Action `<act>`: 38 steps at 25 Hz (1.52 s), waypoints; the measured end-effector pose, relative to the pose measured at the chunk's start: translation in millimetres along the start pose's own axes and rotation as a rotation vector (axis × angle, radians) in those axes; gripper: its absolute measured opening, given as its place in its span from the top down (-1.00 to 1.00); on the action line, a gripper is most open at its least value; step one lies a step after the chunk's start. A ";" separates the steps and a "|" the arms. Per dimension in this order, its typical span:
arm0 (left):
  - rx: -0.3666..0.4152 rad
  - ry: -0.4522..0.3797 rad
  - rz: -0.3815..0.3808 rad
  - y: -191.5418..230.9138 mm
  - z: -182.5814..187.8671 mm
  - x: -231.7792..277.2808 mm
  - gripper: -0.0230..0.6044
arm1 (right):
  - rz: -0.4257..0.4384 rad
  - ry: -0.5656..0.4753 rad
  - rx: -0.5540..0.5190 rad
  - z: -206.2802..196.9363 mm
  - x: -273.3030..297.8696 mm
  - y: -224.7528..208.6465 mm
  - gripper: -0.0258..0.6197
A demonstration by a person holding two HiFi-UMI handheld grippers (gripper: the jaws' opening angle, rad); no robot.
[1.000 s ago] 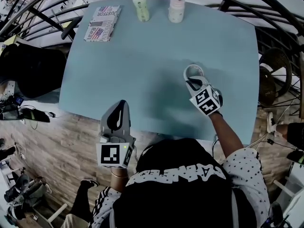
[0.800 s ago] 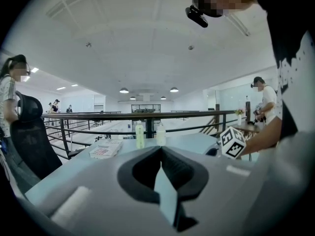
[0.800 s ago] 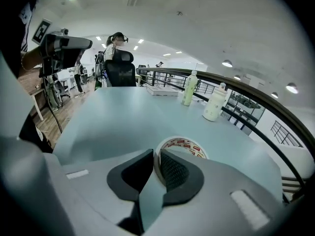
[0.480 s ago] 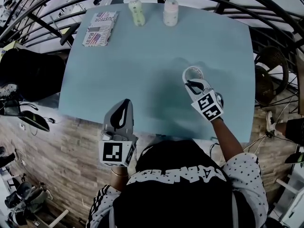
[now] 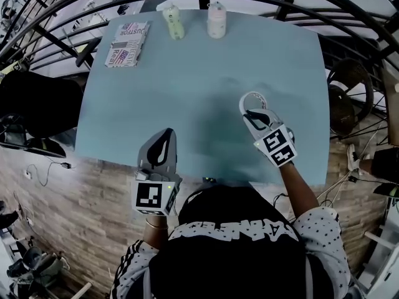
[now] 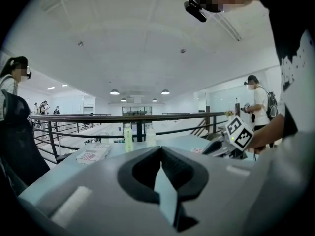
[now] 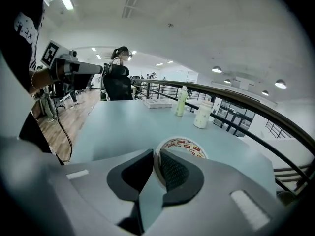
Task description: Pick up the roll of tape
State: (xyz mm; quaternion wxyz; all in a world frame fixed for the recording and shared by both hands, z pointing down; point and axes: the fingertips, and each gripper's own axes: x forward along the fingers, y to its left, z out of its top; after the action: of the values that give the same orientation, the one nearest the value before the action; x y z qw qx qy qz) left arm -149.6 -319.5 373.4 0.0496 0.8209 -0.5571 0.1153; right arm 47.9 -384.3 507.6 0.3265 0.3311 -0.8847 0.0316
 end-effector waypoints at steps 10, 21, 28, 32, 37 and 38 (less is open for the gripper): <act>0.032 -0.021 -0.038 -14.4 10.3 4.7 0.93 | -0.017 -0.091 0.017 26.6 -37.5 -0.1 0.75; 0.018 -0.032 -0.052 -13.6 7.7 2.7 0.93 | -0.033 -0.177 0.035 56.3 -68.7 12.0 0.75; 0.017 -0.040 -0.066 -12.7 9.3 3.3 0.93 | -0.035 -0.223 0.049 74.1 -87.0 20.6 0.75; 0.018 -0.049 -0.082 -17.1 11.8 2.8 0.93 | -0.043 -0.244 0.042 82.6 -95.8 25.1 0.75; 0.017 -0.049 -0.093 -16.2 10.9 3.2 0.93 | -0.045 -0.288 0.069 95.9 -107.6 31.6 0.75; 0.016 -0.049 -0.095 -16.3 11.4 4.0 0.93 | -0.046 -0.295 0.072 98.8 -110.4 32.6 0.75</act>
State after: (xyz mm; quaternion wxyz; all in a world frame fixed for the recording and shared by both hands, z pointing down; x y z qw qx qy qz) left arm -131.5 -319.4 364.1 0.0348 0.8495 -0.5174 0.0969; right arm 35.7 -323.4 369.2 0.1814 0.3637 -0.9136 0.0068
